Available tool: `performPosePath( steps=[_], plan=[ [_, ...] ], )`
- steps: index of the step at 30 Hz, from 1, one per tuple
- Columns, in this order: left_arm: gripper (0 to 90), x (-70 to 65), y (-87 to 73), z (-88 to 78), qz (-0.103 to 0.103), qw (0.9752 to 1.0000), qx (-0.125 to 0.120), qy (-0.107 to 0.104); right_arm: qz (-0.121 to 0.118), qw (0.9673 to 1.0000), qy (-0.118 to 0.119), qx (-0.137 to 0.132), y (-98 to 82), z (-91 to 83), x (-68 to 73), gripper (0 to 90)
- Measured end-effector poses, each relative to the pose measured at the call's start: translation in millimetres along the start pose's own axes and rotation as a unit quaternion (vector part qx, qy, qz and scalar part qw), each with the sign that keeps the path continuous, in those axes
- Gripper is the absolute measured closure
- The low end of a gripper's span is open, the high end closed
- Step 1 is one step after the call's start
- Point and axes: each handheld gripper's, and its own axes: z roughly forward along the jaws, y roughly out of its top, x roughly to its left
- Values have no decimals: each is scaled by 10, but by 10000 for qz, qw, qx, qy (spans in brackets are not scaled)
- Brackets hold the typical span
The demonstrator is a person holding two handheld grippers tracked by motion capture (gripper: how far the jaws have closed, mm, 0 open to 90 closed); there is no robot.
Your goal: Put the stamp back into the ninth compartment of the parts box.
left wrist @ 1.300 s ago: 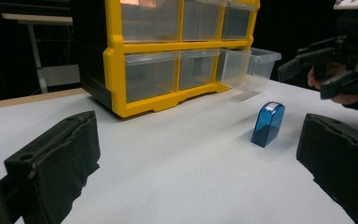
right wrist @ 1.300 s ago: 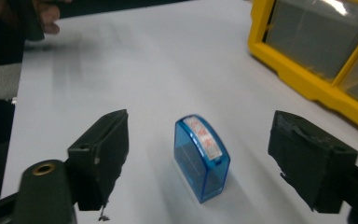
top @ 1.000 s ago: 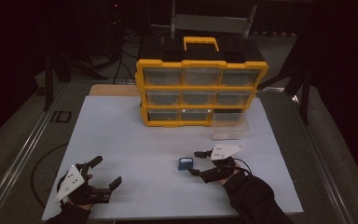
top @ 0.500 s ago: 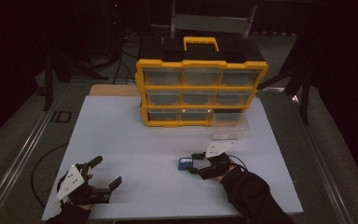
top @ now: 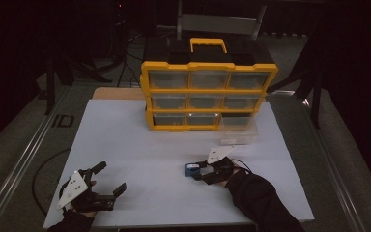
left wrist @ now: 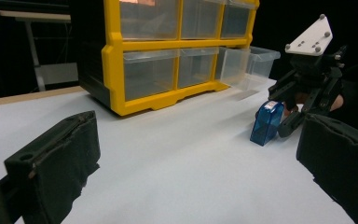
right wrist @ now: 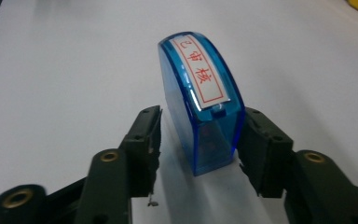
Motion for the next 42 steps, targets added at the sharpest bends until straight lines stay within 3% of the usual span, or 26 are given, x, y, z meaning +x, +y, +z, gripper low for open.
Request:
performPosePath(
  steps=[12,23,31,42],
  plan=[
    [1,-6,-1,4,65,10000,40,27,-100,9996,276,13,16,25,-83,596],
    [1,-7,-3,7,72,10000,53,30,-417,9986,291,122,16,45,-67,687],
    [1,-6,-5,11,65,10000,55,29,-429,9983,367,141,18,24,-78,696],
    [1,-7,-12,24,86,9999,127,54,-450,9975,487,259,18,-209,-37,697]
  ],
)
